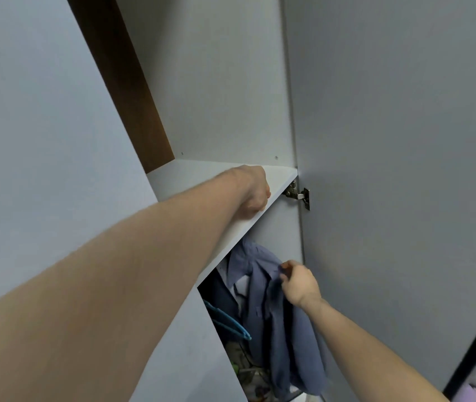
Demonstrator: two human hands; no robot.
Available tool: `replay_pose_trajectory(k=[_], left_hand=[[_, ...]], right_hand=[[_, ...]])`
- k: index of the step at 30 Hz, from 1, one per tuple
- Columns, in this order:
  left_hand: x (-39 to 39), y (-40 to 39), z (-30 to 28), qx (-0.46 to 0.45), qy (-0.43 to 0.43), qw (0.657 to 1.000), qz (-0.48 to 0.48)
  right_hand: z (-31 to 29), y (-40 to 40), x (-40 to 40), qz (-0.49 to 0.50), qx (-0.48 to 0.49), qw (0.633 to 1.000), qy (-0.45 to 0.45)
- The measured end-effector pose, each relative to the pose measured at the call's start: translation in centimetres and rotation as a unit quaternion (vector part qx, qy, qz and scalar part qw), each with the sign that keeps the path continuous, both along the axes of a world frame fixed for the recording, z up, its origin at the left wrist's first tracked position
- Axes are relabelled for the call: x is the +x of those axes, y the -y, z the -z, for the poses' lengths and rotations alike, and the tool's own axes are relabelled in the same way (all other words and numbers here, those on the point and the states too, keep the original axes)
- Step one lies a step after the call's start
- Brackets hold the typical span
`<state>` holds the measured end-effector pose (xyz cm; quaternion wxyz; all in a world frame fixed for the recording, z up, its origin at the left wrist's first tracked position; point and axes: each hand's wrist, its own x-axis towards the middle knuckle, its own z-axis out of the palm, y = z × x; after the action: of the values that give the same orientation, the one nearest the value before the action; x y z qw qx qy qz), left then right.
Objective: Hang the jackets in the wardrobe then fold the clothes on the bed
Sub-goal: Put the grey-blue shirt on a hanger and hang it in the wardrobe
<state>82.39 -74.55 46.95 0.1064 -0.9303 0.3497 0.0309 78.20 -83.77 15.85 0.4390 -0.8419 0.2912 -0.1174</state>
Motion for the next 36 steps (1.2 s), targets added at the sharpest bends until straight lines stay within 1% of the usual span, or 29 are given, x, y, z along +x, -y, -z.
replay_pose_trajectory(k=[3, 6, 8, 11, 13, 16, 18, 20, 23, 25, 27, 29, 33, 36], left_hand=[[0.3, -0.1, 0.3, -0.062, 0.001, 0.998, -0.016], [-0.2, -0.4, 0.3, -0.072, 0.014, 0.997, -0.010], [-0.3, -0.4, 0.0, -0.054, 0.021, 0.998, 0.001], [-0.3, -0.2, -0.4, 0.005, 0.006, 1.000, 0.003], [-0.2, 0.0, -0.5, 0.024, 0.004, 1.000, -0.001], [-0.2, 0.4, -0.4, 0.049, 0.021, 0.999, 0.014], [0.0, 0.7, -0.2, 0.064, 0.033, 0.997, 0.022], [0.1, 1.0, -0.1, 0.072, 0.044, 0.996, 0.036], [0.0, 1.0, -0.1, 0.072, 0.046, 0.996, 0.042], [-0.1, 0.9, -0.1, 0.077, 0.046, 0.995, 0.041], [-0.4, 0.9, -0.2, 0.080, 0.047, 0.995, 0.041], [-0.5, 0.8, -0.4, 0.079, 0.047, 0.995, 0.039], [-0.8, 0.5, -0.5, 0.104, 0.042, 0.992, 0.052], [-1.1, 0.3, -0.2, 0.072, 0.046, 0.995, 0.050]], right_hand=[[-0.3, -3.2, -0.7, -0.063, 0.033, 0.997, 0.041], [-0.8, -6.1, -1.6, -0.138, 0.081, 0.986, 0.050], [-0.7, -7.4, -2.0, -0.178, 0.105, 0.978, 0.041], [-0.3, -8.9, -2.6, -0.217, 0.113, 0.970, 0.009], [-0.2, -9.8, -2.8, -0.232, 0.103, 0.967, -0.004], [0.2, -10.1, -2.8, -0.223, 0.005, 0.974, -0.028], [0.3, -9.8, -3.1, -0.192, -0.039, 0.980, -0.033], [-0.1, -9.6, -3.6, -0.153, -0.038, 0.988, 0.003], [-1.7, -8.9, -4.3, -0.120, -0.031, 0.989, 0.085], [-2.9, -8.4, -4.5, -0.108, -0.032, 0.988, 0.106], [-4.2, -7.8, -4.8, -0.092, -0.004, 0.989, 0.118], [-5.2, -7.1, -5.4, -0.077, 0.014, 0.990, 0.120], [-5.8, -5.5, -7.9, -0.070, -0.022, 0.994, 0.080], [-5.5, -4.3, -11.3, -0.052, -0.015, 0.997, 0.048]])
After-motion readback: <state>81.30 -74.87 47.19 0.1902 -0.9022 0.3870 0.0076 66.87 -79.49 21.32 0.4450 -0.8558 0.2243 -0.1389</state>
